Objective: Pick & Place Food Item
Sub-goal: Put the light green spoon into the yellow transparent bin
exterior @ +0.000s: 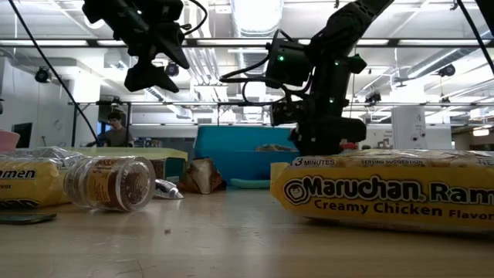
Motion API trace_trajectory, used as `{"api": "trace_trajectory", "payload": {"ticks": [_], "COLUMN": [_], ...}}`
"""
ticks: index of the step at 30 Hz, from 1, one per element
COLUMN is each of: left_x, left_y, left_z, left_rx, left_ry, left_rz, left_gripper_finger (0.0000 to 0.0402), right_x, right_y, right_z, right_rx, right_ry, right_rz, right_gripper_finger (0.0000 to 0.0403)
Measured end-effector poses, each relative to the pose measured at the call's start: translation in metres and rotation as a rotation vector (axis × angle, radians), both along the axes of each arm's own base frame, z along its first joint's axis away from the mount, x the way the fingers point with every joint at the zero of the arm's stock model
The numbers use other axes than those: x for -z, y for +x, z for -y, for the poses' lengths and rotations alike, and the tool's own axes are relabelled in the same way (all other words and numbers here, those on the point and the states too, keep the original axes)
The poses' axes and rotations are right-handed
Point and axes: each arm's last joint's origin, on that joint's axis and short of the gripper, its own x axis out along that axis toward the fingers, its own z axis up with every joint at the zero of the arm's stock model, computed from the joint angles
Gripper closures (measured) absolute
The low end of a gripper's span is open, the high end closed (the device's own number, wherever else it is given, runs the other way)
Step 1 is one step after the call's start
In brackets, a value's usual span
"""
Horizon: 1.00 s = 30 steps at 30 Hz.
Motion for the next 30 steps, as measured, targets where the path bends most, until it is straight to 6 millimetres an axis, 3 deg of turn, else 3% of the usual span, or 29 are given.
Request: {"api": "trace_trajectory", "payload": {"ticks": [11, 15, 19, 30], "left_x": [0.000, 0.000, 0.000, 0.000], "left_y": [0.000, 0.000, 0.000, 0.000], "left_z": [0.000, 0.000, 0.000, 0.000], "left_rx": [0.006, 0.006, 0.006, 0.008], "left_ry": [-0.009, -0.009, -0.009, -0.008], "left_rz": [0.001, 0.001, 0.001, 0.002], "left_gripper_finger": [0.0139, 0.0139, 0.0139, 0.0139], "right_x": [-0.003, -0.004, -0.004, -0.016], "right_y": [0.002, 0.001, 0.001, -0.003], "right_z": [0.001, 0.001, 0.000, -0.017], "right_rx": [0.003, 0.006, 0.020, -0.006], "right_ry": [-0.020, -0.017, -0.013, 0.004], "right_rz": [0.003, -0.011, -0.018, -0.026], "right_gripper_finger": [0.0349, 0.0381, 0.0385, 0.0392]}}
